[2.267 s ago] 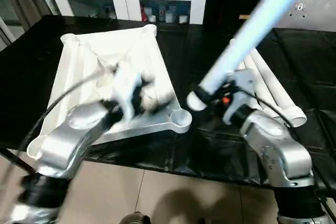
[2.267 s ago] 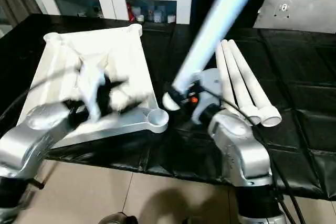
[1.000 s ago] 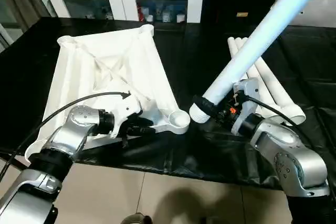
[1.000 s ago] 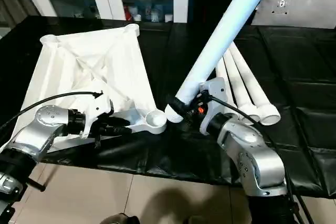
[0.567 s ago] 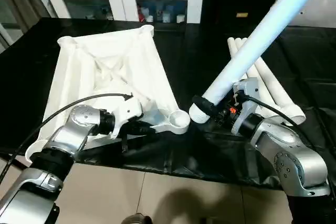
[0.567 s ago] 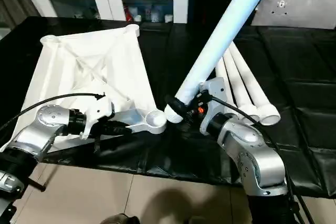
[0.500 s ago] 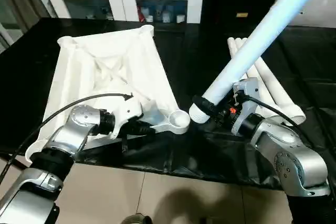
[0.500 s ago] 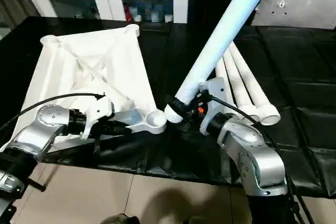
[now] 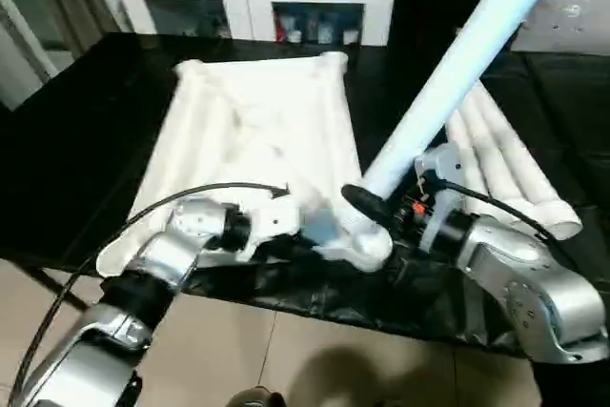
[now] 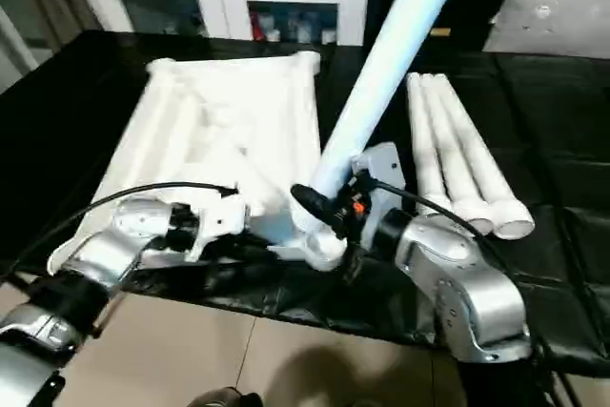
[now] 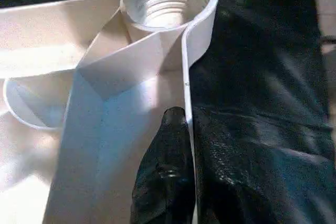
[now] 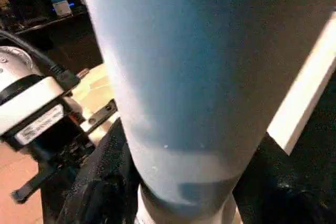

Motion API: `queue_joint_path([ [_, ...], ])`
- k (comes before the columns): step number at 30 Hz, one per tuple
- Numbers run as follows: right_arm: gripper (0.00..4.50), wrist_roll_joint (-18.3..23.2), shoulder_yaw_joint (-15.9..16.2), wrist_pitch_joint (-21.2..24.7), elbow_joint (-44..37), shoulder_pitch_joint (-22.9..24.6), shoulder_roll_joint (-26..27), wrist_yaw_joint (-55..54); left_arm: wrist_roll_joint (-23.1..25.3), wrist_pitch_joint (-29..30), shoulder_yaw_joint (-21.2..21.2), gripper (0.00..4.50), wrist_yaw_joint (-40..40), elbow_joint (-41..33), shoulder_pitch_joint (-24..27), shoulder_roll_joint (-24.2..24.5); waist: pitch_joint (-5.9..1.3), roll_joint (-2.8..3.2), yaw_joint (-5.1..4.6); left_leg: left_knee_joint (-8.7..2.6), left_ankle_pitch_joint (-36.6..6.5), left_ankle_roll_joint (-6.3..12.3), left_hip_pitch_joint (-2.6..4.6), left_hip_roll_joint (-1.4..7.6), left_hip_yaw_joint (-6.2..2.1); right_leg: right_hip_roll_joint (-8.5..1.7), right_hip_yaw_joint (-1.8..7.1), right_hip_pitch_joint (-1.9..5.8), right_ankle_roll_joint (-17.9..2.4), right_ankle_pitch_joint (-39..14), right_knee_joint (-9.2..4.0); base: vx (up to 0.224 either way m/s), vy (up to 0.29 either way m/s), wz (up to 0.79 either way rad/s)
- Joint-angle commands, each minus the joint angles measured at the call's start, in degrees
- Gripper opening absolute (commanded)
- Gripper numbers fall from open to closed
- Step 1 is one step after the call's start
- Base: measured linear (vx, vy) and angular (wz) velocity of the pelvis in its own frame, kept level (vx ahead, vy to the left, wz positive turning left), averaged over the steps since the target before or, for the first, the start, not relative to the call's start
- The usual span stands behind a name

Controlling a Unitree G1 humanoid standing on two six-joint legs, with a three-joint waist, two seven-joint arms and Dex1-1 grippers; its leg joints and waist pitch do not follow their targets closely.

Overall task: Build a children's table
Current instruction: Insert table leg to table base

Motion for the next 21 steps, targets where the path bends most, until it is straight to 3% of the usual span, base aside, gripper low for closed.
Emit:
queue_joint_path([
  [1,1.93,-0.64,1.07,0.87,-0.98,0.13,-0.6,0.05,0.94,-1.18,1.47,0.0,2.6,0.33,1.42,0.72,-3.27,-1.33,-0.47,-5.02,-15.93,-0.64,1.11,4.3,-2.13,-4.21,2.64,1.95,-8.78,-21.34,-5.21,0.0,0.0,0.0],
  [6,1.93,-2.23,2.77,2.31,0.66,-0.9,-1.66,-0.24,-2.2,1.4,3.4,0.0,-1.1,-2.94,3.48,1.8,-3.45,-1.32,-1.25,-4.88,-13.78,0.23,0.81,4.2,-2.04,-4.08,2.57,2.0,-10.0,-18.29,-4.9,0.0,0.0,0.0],
  [7,1.93,-2.8,3.2,2.54,1.18,-1.28,-2.0,-0.24,-3.18,2.76,3.69,0.0,-2.12,-3.27,3.47,1.74,-3.6,-1.57,-1.46,-4.76,-13.08,0.61,0.72,4.14,-1.93,-4.0,2.52,2.1,-10.46,-17.14,-4.85,0.0,0.0,0.0],
  [12,1.93,-3.83,4.6,3.19,4.67,-3.31,-2.73,0.72,-6.4,5.56,4.87,0.0,-3.9,-4.91,4.24,1.61,-3.92,-1.66,-1.51,-4.33,-9.51,2.26,0.75,4.2,-1.74,-4.0,2.48,2.21,-12.42,-12.79,-4.28,0.0,0.0,0.0],
  [14,1.93,-4.15,6.16,3.66,6.32,-4.42,-3.32,2.1,-5.48,6.56,4.88,0.0,-3.7,-5.97,4.73,1.72,-4.18,-2.57,-1.58,-4.03,-6.72,3.98,0.62,4.16,-1.48,-3.89,2.37,2.49,-13.66,-7.79,-3.8,0.0,0.0,0.0],
  [16,1.93,-4.38,6.74,3.78,6.82,-4.72,-3.46,2.57,-5.05,6.69,4.84,0.0,-3.5,-6.1,4.79,1.72,-4.14,-2.16,-1.4,-3.97,-6.24,4.42,0.65,4.14,-1.5,-3.99,2.35,2.51,-13.84,-7.83,-3.76,0.0,0.0,0.0],
  [19,1.93,-4.33,7.68,4.31,8.08,-5.67,-3.56,3.86,-4.18,7.09,4.94,0.0,-2.88,-6.13,4.63,1.62,-3.95,-2.33,-1.43,-4.01,-7.84,4.09,0.75,4.18,-1.43,-4.02,2.38,2.43,-13.33,-11.19,-4.11,0.0,0.0,0.0],
  [20,1.93,-4.19,7.99,4.71,8.37,-6.13,-3.75,4.38,-3.89,7.39,4.99,0.0,-2.58,-6.07,4.49,1.72,-3.88,-2.77,-1.55,-4.17,-8.81,3.48,0.86,4.23,-1.45,-3.89,2.37,2.33,-12.85,-13.01,-4.22,0.0,0.0,0.0],
  [21,1.93,-4.19,7.99,4.71,8.37,-6.13,-3.75,4.38,-3.89,7.39,4.99,0.0,-2.58,-6.07,4.49,1.72,-3.89,-2.68,-1.54,-4.17,-8.98,3.26,0.89,4.25,-1.51,-3.96,2.39,2.35,-12.78,-13.37,-4.17,0.0,0.0,0.0],
])
